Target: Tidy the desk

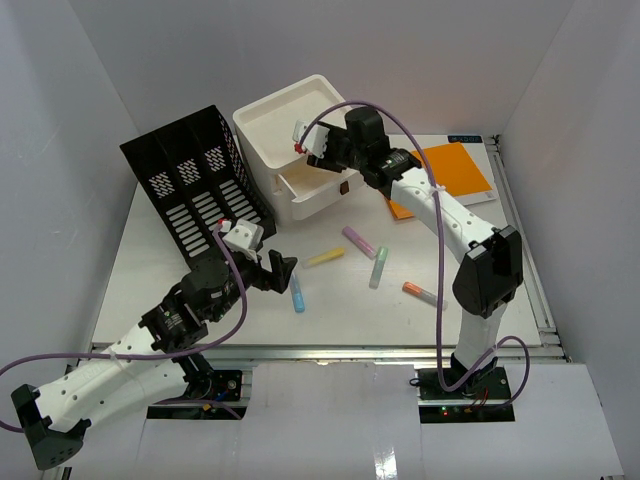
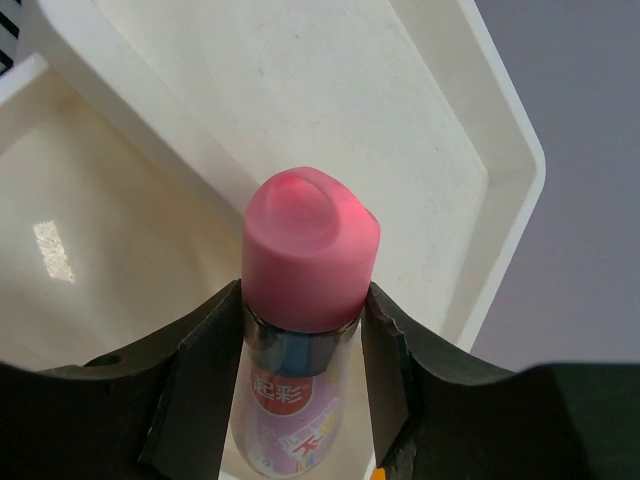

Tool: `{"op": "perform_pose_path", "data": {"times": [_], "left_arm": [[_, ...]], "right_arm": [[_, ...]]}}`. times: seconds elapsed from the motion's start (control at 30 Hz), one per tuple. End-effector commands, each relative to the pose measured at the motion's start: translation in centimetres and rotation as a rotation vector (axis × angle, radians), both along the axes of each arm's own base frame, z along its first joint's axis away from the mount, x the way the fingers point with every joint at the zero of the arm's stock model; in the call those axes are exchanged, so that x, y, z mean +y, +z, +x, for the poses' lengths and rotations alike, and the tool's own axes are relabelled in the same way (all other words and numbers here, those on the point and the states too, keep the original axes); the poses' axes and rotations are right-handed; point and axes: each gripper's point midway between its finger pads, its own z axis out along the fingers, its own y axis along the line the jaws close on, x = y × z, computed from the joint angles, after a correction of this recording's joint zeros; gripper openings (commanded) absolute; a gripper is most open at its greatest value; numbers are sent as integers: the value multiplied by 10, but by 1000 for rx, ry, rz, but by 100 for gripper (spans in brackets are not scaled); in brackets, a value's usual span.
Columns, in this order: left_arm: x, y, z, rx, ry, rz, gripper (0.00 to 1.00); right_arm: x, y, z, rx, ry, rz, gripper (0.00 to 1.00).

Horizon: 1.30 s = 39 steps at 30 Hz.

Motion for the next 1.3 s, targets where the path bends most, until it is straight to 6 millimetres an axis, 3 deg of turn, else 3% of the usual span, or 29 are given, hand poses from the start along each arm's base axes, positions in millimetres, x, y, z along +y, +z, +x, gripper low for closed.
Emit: {"op": "perform_pose_path", "data": {"times": [0.0, 0.17, 0.3, 0.5, 0.6, 0.73, 0.83, 0.93, 1.0, 1.1, 1.13, 1.17, 1.2, 1.27], "left_arm": [[2, 6, 1, -22, 8, -7, 98], [2, 7, 0, -22, 4, -14, 98], [1, 8, -1, -24, -1, -21, 98], [-6, 9, -5, -38, -50, -36, 98], [-18, 7, -10, -33, -116, -35, 98], [-41, 1, -10, 26, -197, 5, 89], [-67, 17, -9, 64, -281, 26, 69], [-91, 9, 4, 129, -322, 105, 44], [-108, 26, 14, 117, -346, 132, 27], [-132, 14, 30, 168, -386, 223, 21], [-139, 25, 36, 146, -393, 234, 18], [-145, 23, 43, 152, -396, 266, 17], [-151, 8, 50, 185, -399, 319, 16], [-164, 1, 65, 182, -412, 391, 15]], "right_arm": [[-10, 49, 1, -203, 23, -27, 27], [-10, 25, -16, -184, 112, -115, 56], [-10, 25, -27, -166, 139, -116, 67], [-15, 51, -39, -165, 128, -45, 88], [-19, 71, -50, -148, 120, 24, 89], [-43, 97, -68, -53, 129, 164, 87], [-68, 104, -110, 154, 256, 343, 82], [-105, 70, -148, 373, 341, 436, 58], [-121, 45, -172, 448, 369, 463, 41], [-138, -4, -201, 483, 323, 482, 31], [-145, -1, -205, 444, 314, 504, 30], [-151, -6, -210, 433, 303, 525, 29], [-157, -22, -216, 453, 291, 543, 28], [-172, -21, -219, 394, 280, 571, 27]]}}
